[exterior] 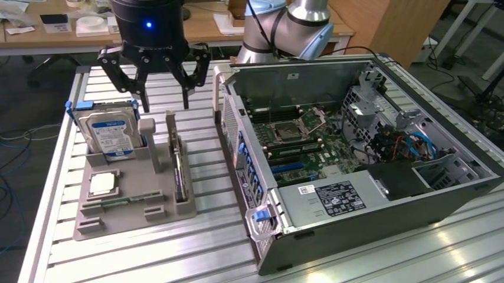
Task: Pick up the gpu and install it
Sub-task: 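Pick up the gpu and move the gpu toward the slot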
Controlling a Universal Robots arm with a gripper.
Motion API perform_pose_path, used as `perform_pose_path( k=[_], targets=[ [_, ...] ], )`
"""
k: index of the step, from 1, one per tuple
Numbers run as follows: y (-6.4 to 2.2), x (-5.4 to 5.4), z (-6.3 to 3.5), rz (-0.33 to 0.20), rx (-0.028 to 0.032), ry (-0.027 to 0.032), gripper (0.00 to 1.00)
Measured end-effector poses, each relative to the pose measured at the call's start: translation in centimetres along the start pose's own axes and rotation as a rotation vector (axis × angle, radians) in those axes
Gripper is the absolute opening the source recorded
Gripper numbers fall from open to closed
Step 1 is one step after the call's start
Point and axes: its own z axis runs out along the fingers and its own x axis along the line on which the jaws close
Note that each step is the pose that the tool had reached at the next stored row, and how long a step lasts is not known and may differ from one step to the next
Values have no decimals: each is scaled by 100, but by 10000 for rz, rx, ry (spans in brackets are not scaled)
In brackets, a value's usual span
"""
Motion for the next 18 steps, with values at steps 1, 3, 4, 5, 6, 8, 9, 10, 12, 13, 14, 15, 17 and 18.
perform_pose_path(
  k=[1, 3, 4, 5, 6, 8, 9, 10, 12, 13, 14, 15, 17, 18],
  targets=[
    [0, 0, 6, 0, 0, 0, 65],
    [-1, 0, 17, 0, 0, 0, 65],
    [-1, 0, 23, 1, 0, -1, 65],
    [-1, 0, 30, 0, 0, -1, 65],
    [-2, 0, 37, 0, 0, -1, 65],
    [-2, 0, 49, 0, 0, 0, 65],
    [-3, 0, 55, 0, 0, 0, 65],
    [-3, 0, 62, 0, 0, -1, 65],
    [-4, 0, 77, -1, 0, -1, 65],
    [-4, 0, 83, -2, 0, 0, 65],
    [-4, 0, 90, -2, 1, 0, 65],
    [-5, -1, 97, -3, 1, 0, 65],
    [-6, -1, 113, -4, -1, -1, 65],
    [-6, -2, 120, -4, -1, -1, 65]
  ],
)
